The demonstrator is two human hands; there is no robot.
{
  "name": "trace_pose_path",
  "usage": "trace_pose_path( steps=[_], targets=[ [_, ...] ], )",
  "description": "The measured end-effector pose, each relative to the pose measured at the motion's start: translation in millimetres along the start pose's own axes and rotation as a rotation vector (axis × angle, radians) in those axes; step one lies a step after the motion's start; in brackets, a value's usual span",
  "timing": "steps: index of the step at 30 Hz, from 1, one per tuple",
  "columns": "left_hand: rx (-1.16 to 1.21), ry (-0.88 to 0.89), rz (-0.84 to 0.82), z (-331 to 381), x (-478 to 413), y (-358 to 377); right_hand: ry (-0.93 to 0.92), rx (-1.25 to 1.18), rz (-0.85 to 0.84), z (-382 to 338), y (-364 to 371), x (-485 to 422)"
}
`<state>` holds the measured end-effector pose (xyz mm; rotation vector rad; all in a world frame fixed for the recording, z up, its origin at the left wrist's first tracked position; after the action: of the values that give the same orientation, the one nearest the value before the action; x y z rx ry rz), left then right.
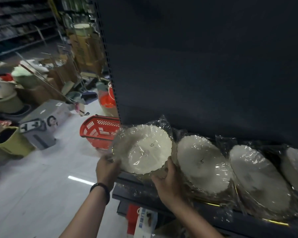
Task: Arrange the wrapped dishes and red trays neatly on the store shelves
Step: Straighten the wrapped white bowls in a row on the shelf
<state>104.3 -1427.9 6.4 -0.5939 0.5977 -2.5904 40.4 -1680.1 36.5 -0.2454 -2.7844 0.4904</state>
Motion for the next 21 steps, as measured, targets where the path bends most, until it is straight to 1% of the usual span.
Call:
trace_pose_path(
  steps=[2, 4, 6, 8, 9, 11, 12, 13, 14, 16, 17, 18, 21],
  targets=[
    [-0.041, 0.002, -0.035, 5, 0, 10, -0.022, 0.123, -0.001, -15, -4, 11],
    [-0.060, 0.031, -0.054, 17, 8, 16, -0.035, 0.258, -0.082, -19, -4, 20],
    [-0.112, 0.063, -0.033, 22, 8, 20, -0.037, 0.380, -0.150, -20, -2, 25],
    [-0.158, 0.062, -0.039, 19, 5, 24, -0.034, 0.472, -0.202, -24, 4, 35],
    [-0.167, 0.059, -0.044, 17, 2, 25, -0.073, 0.506, -0.206, -27, 6, 42],
    [-0.180, 0.054, -0.053, 17, 2, 25, -0.218, 0.525, -0.175, -33, 10, 56],
    [-0.182, 0.046, -0.067, 18, 3, 24, -0.240, 0.497, -0.173, -35, 11, 61],
    [-0.173, 0.039, -0.076, 20, 2, 25, -0.164, 0.406, -0.178, -33, 12, 63],
    [-0.167, 0.038, -0.080, 21, 2, 25, -0.031, 0.291, -0.184, -28, 14, 62],
    [-0.183, 0.038, -0.097, 18, -3, 27, 0.239, 0.064, -0.134, -10, 16, 54],
    [-0.186, 0.039, -0.117, 16, -5, 28, 0.321, -0.021, -0.120, 3, 20, 48],
    [-0.191, 0.035, -0.126, 13, -6, 30, 0.353, -0.083, -0.097, 12, 23, 42],
    [-0.214, 0.034, -0.137, 6, -10, 34, 0.324, -0.132, -0.053, 17, 30, 30]
  ],
)
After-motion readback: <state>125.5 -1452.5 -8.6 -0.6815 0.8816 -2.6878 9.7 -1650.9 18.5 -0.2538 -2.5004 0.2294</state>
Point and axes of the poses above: each hand's wrist, its own x-axis away from the middle knuckle, its own y-axis out of the palm, z = x × y, the point moved 4 cm from there along -x, towards the middle knuckle, and after that the axes turned 12 degrees about -x, right-handed, at the moved point
